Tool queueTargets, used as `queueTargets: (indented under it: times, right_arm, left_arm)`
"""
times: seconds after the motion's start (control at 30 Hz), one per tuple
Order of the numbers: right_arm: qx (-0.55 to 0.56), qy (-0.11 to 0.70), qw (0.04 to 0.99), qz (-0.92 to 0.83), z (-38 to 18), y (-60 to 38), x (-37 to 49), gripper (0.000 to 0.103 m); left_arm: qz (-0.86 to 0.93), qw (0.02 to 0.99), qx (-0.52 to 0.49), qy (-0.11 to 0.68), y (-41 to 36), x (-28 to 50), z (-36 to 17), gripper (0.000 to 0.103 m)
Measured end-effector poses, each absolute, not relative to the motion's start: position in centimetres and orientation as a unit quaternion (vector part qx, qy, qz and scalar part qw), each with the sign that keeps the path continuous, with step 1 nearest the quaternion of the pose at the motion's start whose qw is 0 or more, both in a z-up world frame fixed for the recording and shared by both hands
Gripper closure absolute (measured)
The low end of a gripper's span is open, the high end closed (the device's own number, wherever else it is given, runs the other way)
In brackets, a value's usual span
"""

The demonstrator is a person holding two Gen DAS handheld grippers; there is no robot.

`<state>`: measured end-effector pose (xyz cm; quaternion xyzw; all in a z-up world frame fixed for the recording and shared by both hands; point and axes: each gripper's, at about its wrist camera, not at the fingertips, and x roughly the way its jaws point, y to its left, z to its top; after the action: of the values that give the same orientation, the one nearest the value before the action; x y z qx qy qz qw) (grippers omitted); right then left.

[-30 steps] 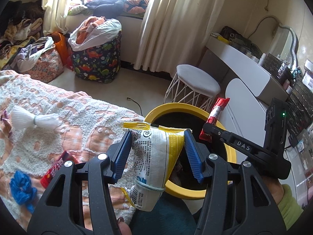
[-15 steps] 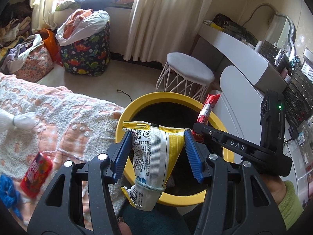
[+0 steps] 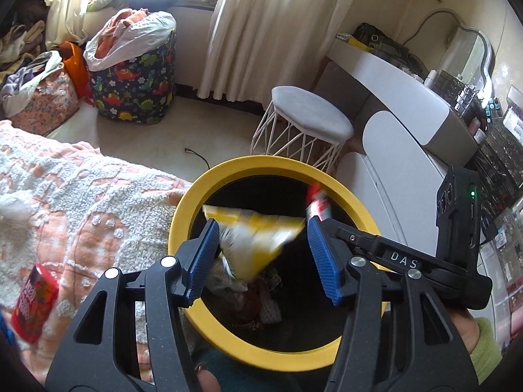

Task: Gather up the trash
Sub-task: 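Open both tools to drop the chip bag and red wrapper into the bin, then move both open tools back over the remaining wrappers on the bed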

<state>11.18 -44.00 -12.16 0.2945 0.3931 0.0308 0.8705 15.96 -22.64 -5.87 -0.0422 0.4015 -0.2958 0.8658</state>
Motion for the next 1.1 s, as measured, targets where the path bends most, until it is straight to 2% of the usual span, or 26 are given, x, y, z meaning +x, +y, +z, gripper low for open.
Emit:
queueTargets:
  times: [0.3, 0.37, 1.1]
  right_arm:
    - [0.289, 0.390, 0.874, 0.024, -12.0, -43.9, 11.0, 0.055]
    - [0.287, 0.389, 0.875, 0.023, -11.8, -43.6, 11.0, 0.048]
    - [0.241, 0.367, 0.898, 0.040, -9.5, -40.2, 10.4, 0.047]
  left_arm:
    - [-0.263, 0.880, -0.046, 0.392, -20.4, 15.2, -5.3, 0.011]
    - [-0.253, 0.885, -0.044, 0.388, -19.8, 14.8, -5.2, 0.011]
    - [-0.181, 0.917, -0.088, 0.345, -11.7, 13.3, -2.7, 0.011]
